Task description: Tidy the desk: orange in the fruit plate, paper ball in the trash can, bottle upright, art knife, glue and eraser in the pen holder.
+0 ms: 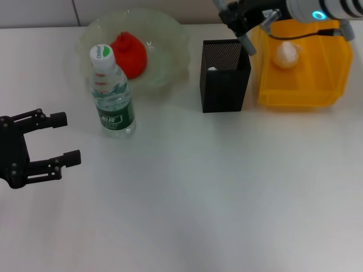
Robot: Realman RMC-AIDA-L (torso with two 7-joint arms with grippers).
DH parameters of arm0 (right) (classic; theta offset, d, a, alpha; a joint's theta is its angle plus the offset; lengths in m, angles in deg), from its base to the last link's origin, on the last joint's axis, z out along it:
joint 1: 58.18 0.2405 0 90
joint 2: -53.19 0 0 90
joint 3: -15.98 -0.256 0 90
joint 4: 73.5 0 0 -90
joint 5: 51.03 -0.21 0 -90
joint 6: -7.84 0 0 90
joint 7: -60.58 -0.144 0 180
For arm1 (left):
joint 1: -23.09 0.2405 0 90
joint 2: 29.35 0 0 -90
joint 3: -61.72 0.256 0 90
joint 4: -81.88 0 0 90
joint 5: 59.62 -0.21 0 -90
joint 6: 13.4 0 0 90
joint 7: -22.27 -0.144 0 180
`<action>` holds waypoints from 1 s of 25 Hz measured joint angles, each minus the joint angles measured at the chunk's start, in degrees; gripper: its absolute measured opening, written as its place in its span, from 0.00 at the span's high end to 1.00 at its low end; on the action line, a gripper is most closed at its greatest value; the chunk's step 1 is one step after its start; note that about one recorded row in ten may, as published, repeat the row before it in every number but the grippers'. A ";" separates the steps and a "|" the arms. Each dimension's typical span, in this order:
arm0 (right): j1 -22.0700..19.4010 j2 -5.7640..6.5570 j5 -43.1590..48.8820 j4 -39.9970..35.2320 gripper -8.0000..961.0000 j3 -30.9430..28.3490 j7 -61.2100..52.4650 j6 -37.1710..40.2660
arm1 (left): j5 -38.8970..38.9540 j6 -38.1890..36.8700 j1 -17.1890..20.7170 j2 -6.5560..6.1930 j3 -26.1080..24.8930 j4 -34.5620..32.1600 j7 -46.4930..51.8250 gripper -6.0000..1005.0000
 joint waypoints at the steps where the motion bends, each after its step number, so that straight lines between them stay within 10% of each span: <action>1: 0.12 0.00 -0.17 0.87 0.86 0.32 0.31 -1.21 | 0.00 0.13 -0.04 0.00 0.00 0.00 0.03 0.20; 17: 2.58 0.08 -3.94 11.40 0.83 1.72 1.12 -7.33 | -0.08 0.76 -0.37 0.35 0.00 0.12 -0.26 0.20; 25: -2.18 0.24 -16.09 7.49 0.62 -4.35 13.68 -0.60 | -0.14 0.39 -0.54 -0.06 0.03 0.35 0.08 0.20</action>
